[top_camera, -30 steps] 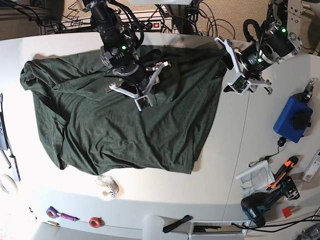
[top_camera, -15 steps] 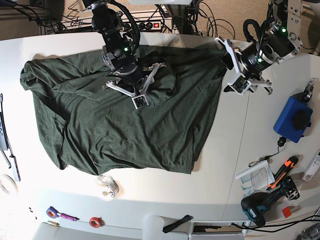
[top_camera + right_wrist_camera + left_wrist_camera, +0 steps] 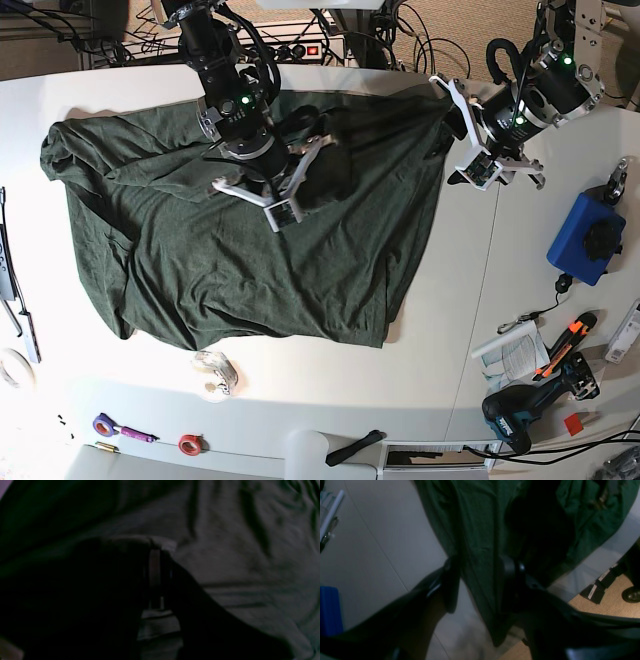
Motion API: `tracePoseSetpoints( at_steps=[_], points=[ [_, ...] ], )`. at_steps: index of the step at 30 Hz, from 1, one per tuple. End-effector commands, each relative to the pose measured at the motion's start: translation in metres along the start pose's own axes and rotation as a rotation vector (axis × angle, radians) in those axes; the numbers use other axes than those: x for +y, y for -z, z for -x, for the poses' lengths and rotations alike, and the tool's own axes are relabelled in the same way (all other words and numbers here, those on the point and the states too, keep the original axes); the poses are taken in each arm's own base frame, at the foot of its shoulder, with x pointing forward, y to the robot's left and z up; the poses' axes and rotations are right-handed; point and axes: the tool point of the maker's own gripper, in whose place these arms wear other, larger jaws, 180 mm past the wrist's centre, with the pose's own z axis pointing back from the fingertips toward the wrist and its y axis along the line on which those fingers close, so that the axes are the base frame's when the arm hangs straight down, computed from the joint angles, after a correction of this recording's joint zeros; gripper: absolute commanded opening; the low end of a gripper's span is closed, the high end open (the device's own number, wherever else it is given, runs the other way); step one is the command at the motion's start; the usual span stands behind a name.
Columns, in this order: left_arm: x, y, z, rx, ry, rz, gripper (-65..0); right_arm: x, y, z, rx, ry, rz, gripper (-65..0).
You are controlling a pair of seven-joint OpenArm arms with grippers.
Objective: Layout the t-shirt on the table in an organized manner, then fold the t-shirt properly
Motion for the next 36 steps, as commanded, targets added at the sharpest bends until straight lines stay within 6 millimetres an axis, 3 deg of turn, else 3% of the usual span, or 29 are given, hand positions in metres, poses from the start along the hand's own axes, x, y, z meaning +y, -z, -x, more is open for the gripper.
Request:
tracePoseSetpoints(
  at_steps=[1,7,11,22,23,28,32,36],
  points=[
    [0.001,-0.003,-0.009,-0.038,0.011,-0.001,-39.9,0.015,-0.004,-0.018,-0.064,-0.016,-0.057,-65.0],
    [0.001,-0.003,-0.009,-0.038,0.011,-0.001,-39.9,0.091,-0.013,-0.021,-0.097,-0.137,-0.262,-65.0],
    [0.001,-0.003,-0.009,-0.038,0.011,-0.001,-39.9,0.124,-0.022,-0.021,-0.125,-0.222,-0.32,-65.0],
    [0.002,-0.003,-0.011,-0.046,0.008,-0.009,-40.1,0.133,-0.026,-0.034,-0.209,-0.258,-0.323,-65.0],
    [0.007,-0.003,-0.014,-0.05,0.005,-0.028,-40.8,0.133,-0.026,-0.036,-0.217,-0.258,-0.323,-65.0],
    [0.073,-0.011,-0.036,-0.09,0.009,-0.341,-41.9,0.135,-0.028,-0.05,-0.264,-0.234,-0.353,-65.0],
    [0.088,-0.014,-0.053,-0.129,0.027,-0.398,-41.9,0.135,-0.025,-0.055,-0.278,-0.229,-0.36,-65.0],
    [0.103,-0.02,-0.053,-0.12,0.04,-0.484,-41.9,0.143,-0.015,-0.042,-0.231,-0.204,-0.41,-65.0]
  ],
)
